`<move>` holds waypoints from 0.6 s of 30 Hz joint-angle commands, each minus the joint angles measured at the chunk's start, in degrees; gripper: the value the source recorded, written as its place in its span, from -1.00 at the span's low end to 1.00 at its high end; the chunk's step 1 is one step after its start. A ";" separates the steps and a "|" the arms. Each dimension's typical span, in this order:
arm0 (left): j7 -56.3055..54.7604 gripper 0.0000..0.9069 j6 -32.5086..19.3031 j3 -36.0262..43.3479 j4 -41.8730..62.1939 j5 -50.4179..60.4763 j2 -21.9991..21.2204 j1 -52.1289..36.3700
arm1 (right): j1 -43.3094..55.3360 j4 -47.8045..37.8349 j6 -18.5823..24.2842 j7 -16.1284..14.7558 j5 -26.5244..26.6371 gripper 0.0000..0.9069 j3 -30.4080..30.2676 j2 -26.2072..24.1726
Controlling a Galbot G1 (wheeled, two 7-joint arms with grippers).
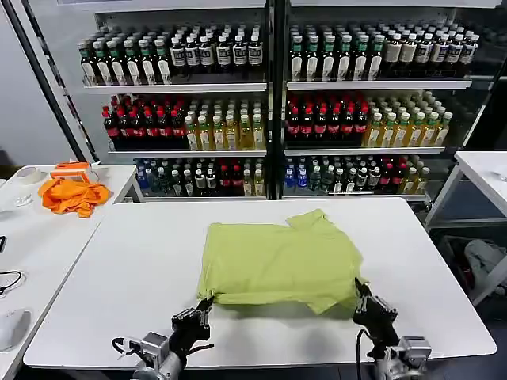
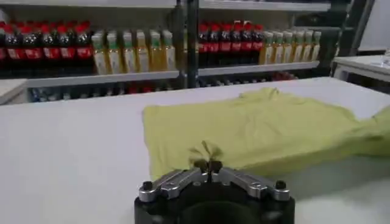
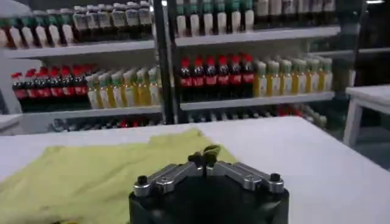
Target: Fold and organize the clothes.
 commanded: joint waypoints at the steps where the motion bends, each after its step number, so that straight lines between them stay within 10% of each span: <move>1: 0.01 -0.98 -0.43 2.24 7.80 0.34 1.03 -8.11 | 11.36 -8.58 -1.08 -0.53 -1.94 -1.00 -5.28 -4.05; 14: -0.23 -0.84 -1.35 4.53 14.48 1.61 -0.07 -14.10 | 13.92 -14.46 -1.01 -0.32 -5.50 -1.00 -8.76 -1.31; 17: -0.37 -0.47 -1.49 4.73 14.64 1.68 -0.40 -14.46 | 13.70 -14.80 -1.87 0.16 -6.25 -0.98 -8.88 -0.57; 18: -0.41 0.31 -1.58 4.79 14.71 1.72 -0.47 -14.57 | 13.57 -14.84 -2.40 0.24 -6.41 0.62 -8.88 -0.37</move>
